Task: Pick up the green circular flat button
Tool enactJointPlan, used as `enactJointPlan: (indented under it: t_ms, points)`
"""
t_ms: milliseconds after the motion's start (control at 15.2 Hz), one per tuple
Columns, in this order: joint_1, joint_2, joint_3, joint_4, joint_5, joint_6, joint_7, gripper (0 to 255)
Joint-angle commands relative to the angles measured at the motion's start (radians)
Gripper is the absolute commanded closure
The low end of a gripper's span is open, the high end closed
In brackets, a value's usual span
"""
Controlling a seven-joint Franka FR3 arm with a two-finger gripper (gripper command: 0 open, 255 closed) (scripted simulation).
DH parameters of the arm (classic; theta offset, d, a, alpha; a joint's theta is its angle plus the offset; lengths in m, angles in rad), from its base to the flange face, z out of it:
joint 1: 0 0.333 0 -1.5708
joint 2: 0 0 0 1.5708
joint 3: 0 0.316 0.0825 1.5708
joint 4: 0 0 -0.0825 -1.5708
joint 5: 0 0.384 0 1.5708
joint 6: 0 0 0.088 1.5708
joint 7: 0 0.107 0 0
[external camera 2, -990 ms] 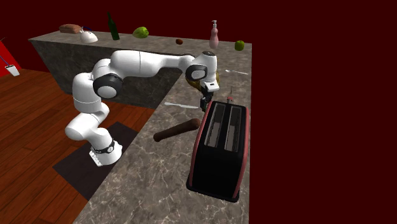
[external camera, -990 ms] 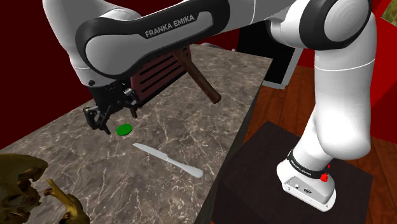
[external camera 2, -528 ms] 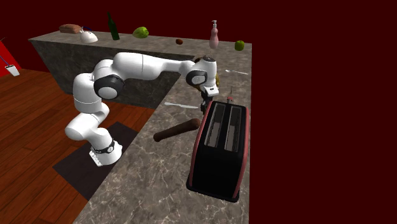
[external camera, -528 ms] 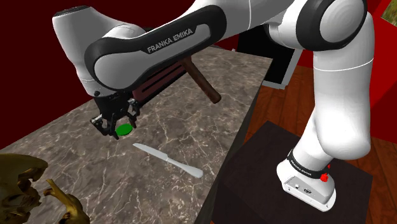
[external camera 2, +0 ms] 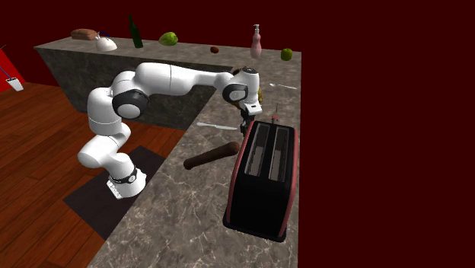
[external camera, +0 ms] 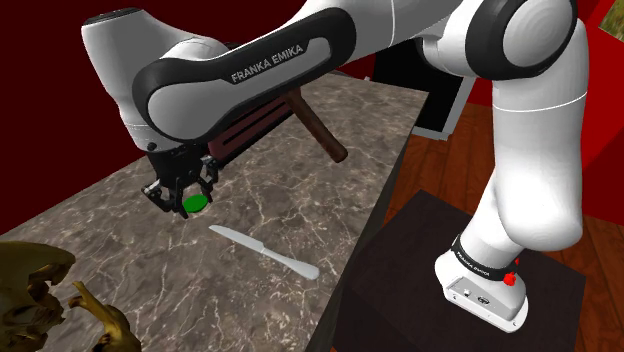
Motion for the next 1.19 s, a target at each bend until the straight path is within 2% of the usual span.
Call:
enactJointPlan:
  t_ms: [0, 990, 1122]
  points:
    - [-0.001, -0.001, 0.0, -0.006, 0.001, 0.002, -0.001, 255]
    - [0.015, -0.018, 0.01, 0.175, 0.016, -0.191, -0.016, 255]
    - [0.015, -0.018, 0.011, 0.177, 0.016, -0.193, -0.016, 255]
